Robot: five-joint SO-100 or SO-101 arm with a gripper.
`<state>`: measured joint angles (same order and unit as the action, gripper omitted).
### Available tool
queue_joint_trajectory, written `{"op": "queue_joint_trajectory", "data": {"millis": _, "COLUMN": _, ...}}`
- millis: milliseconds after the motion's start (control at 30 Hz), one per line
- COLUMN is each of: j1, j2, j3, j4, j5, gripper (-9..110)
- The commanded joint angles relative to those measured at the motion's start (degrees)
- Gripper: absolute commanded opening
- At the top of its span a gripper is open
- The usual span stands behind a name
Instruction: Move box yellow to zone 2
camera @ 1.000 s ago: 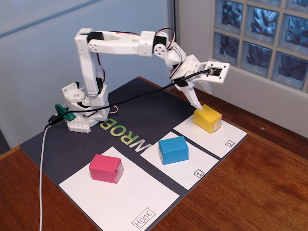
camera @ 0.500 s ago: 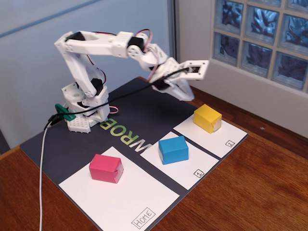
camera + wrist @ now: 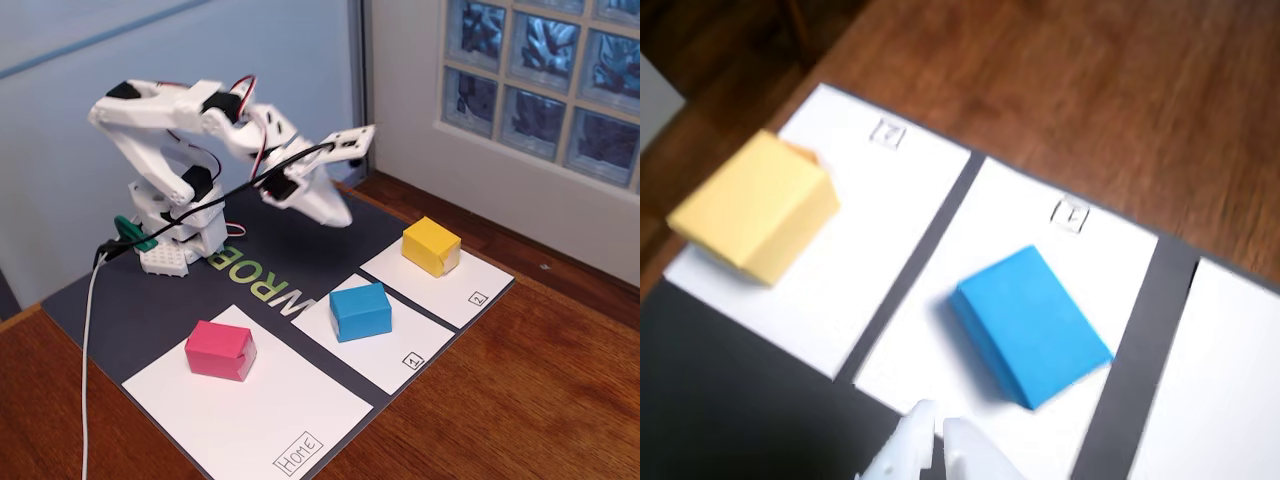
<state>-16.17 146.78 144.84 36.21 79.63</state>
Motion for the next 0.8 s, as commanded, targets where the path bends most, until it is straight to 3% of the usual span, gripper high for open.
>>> {"op": "queue_joint_trajectory", "data": {"millis": 0, "j1": 3.96, "j2": 7.65, "j3": 6.59, "j4": -0.7, "j5": -1.76, "gripper": -1}}
{"op": "queue_joint_trajectory", "data": {"millis": 433, "j1": 13.8, "j2": 28.39, "j3": 26.54, "j4": 1.58, "j5": 6.06, "gripper": -1}}
{"op": "queue_joint_trajectory", "data": {"millis": 767, "j1": 15.29, "j2": 39.64, "j3": 29.27, "j4": 23.2, "j5": 14.85, "gripper": -1}}
